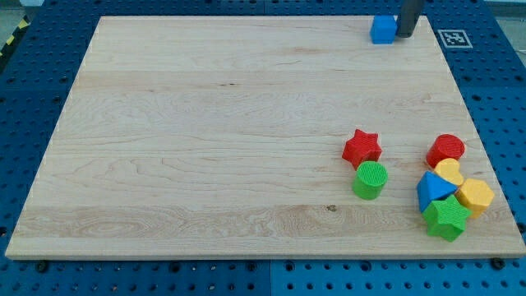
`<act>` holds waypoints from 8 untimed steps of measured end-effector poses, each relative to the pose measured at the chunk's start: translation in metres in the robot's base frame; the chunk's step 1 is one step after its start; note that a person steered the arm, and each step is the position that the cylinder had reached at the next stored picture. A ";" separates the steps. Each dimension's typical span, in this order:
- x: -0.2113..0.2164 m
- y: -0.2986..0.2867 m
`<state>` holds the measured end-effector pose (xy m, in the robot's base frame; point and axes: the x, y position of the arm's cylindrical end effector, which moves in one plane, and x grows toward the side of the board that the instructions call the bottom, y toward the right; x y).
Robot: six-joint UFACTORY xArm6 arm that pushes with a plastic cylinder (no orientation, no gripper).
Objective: Move red star towards center right
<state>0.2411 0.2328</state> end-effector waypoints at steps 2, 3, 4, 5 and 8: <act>-0.005 -0.021; 0.058 -0.001; 0.124 -0.001; 0.144 -0.037; 0.215 -0.251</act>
<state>0.4556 -0.0179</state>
